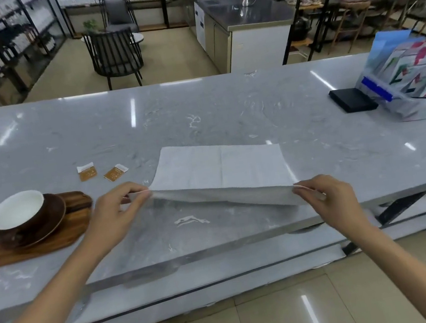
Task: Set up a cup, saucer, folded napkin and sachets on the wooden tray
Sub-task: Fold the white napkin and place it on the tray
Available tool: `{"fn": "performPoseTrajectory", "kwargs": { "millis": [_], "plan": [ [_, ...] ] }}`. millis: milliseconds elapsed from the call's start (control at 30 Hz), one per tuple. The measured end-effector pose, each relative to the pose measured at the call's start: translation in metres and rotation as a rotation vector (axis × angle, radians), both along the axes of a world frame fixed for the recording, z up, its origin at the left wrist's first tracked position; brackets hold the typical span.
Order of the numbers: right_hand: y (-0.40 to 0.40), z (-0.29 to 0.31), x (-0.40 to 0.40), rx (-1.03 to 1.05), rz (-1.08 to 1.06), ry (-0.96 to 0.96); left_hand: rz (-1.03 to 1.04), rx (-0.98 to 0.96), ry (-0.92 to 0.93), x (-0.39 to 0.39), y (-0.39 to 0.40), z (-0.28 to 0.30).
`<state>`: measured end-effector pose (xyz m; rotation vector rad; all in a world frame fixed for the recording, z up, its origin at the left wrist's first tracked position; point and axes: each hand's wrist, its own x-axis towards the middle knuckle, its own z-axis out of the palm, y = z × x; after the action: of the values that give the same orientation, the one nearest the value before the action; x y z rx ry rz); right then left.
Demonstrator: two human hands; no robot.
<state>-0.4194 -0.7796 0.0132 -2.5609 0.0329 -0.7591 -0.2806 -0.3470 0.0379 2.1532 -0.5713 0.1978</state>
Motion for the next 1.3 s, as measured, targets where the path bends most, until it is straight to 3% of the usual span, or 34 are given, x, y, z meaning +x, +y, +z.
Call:
{"fn": "performPoseTrajectory", "kwargs": {
  "millis": [100,233,333,433,633,833,1067,1300],
  "plan": [
    [-0.011,0.023,0.016,0.264,-0.004,0.112,0.02,-0.061,0.027,0.008,0.004,0.012],
    [-0.023,0.06,0.038,0.468,0.013,0.046,0.083,-0.186,-0.06,0.021,0.002,0.037],
    [-0.028,0.085,0.056,0.56,0.021,-0.001,0.095,-0.304,-0.079,0.036,0.005,0.061],
    [-0.032,0.096,0.073,0.639,0.019,-0.003,0.103,-0.303,-0.066,0.048,0.012,0.077],
    [-0.033,0.085,0.088,0.701,0.044,0.025,0.082,-0.387,0.074,0.066,0.025,0.056],
    [-0.025,0.069,0.104,0.706,-0.021,0.063,0.165,-0.315,0.125,0.094,0.028,0.031],
    [-0.029,0.059,0.134,0.648,-0.108,0.172,0.196,-0.008,0.066,0.13,0.012,0.025],
    [-0.026,0.023,0.147,0.637,-0.196,0.289,0.225,0.05,0.201,0.15,0.004,-0.024]
  ]
}}
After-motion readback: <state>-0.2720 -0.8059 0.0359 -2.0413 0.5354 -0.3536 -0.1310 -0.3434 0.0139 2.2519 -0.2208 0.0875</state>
